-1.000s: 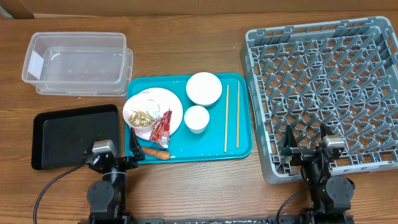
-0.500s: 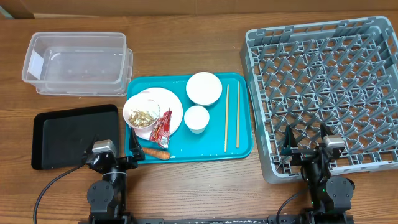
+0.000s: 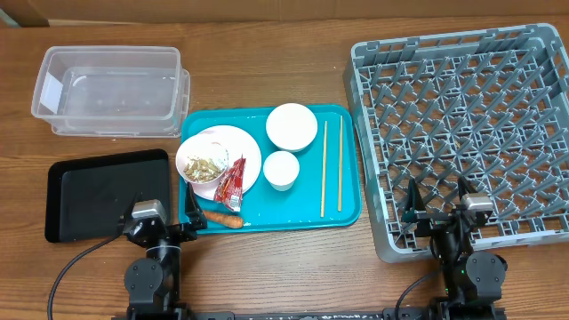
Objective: Sort waste into correct bins and load items into the dishwasher
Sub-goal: 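Move the left gripper over the pink plate toward the tissue and wrapper, then grasp the white crumpled tissue with the left gripper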
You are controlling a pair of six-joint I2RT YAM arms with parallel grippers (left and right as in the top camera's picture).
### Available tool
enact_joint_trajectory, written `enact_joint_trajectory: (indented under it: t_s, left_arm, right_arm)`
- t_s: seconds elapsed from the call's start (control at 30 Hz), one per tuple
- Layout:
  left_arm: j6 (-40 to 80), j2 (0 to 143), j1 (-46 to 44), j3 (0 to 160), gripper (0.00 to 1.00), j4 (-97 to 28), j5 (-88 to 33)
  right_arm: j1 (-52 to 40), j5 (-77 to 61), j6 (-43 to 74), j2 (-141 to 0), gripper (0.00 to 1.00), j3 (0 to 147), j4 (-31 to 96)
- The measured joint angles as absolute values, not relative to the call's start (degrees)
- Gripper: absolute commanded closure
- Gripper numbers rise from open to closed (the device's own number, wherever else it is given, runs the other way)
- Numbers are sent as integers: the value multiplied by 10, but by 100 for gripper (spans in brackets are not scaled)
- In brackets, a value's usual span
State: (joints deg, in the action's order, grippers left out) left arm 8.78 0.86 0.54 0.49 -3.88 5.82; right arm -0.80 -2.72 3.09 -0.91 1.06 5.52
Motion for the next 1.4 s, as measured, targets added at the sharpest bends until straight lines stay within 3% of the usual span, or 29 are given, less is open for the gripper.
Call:
enact_joint_trajectory:
  t_s: [0.37,0.6,0.97,1.33,1.4]
  left_arm:
    - [88,41,5,66,0,-99,58]
    - [88,262,5,253,0,-199,49]
    - [87,671,5,646,0,-552,-33]
    - [88,833,5,715,0,-566,-146]
    - [88,865,5,715,5,-568,-154]
  right_arm:
    - [-8,22,55,-28,0,52,74]
    - [-8,53,58,-211,0,250,221]
    - [-8,23,60,-571,0,563,526]
    - [-8,8,60,-684,0,593,553]
    - [-8,8,60,-684,0,593,553]
